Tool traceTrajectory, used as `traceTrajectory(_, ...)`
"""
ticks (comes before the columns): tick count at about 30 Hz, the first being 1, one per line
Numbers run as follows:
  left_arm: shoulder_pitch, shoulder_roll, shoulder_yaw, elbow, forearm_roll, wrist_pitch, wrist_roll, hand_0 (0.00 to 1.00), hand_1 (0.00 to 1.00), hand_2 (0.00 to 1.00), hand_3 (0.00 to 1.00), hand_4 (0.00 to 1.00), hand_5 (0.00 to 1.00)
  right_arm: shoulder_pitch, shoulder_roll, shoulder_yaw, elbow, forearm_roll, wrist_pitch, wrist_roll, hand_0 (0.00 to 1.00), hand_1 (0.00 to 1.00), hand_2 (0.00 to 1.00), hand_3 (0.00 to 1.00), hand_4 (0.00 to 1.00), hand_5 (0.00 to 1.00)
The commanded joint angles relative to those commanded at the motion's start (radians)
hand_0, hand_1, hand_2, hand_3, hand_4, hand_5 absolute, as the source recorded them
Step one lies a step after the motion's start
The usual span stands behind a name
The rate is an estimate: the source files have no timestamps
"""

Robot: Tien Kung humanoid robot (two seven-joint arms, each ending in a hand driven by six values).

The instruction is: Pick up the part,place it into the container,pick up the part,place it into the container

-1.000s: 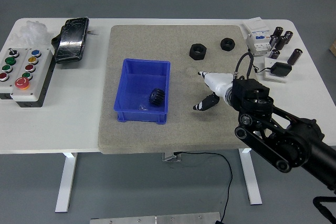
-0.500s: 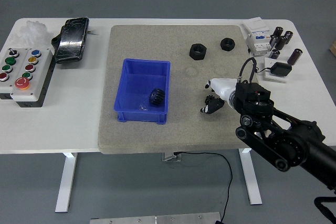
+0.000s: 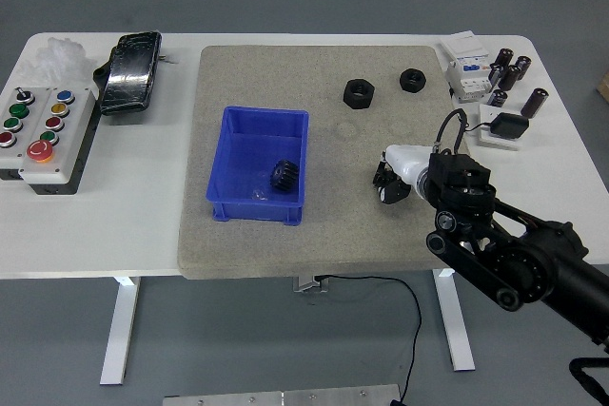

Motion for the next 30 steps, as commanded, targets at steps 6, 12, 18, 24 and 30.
traceTrajectory(6,0.000,0.000,0.001,0.000,-0.002,0.000,0.001,0.616,0.559,0.566,0.638,0.592,0.496,0.008,0.003,-0.010,0.001,-0.024,-0.058,0.000,0.213,0.396,0.426,0.659,0.385,0.160)
traceTrajectory(12,0.000,0.001,-0.002,0.000,0.001,0.001,0.005,0.616,0.559,0.566,0.639,0.592,0.497,0.058,0.042,-0.074,0.056,-0.110,-0.153,0.000,0.232,0.412,0.418,0.652,0.373,0.144)
traceTrajectory(18,-0.004,-0.001,0.002,0.000,-0.003,0.001,0.007,0.616,0.559,0.566,0.639,0.593,0.499,0.104,0.126,-0.199,0.109,-0.236,-0.247,0.000,0.224,0.435,0.458,0.663,0.335,0.143)
traceTrajectory(24,-0.003,0.000,0.001,0.000,-0.001,0.001,0.012,0.616,0.560,0.566,0.639,0.593,0.500,0.152,0.161,-0.319,0.085,-0.253,-0.372,0.000,0.256,0.533,0.656,0.700,0.415,0.213)
traceTrajectory(30,-0.006,-0.001,0.001,0.000,0.001,0.001,0.013,0.616,0.560,0.567,0.639,0.592,0.501,0.169,0.182,-0.412,0.055,-0.195,-0.357,0.000,0.316,0.675,0.827,0.850,0.612,0.269)
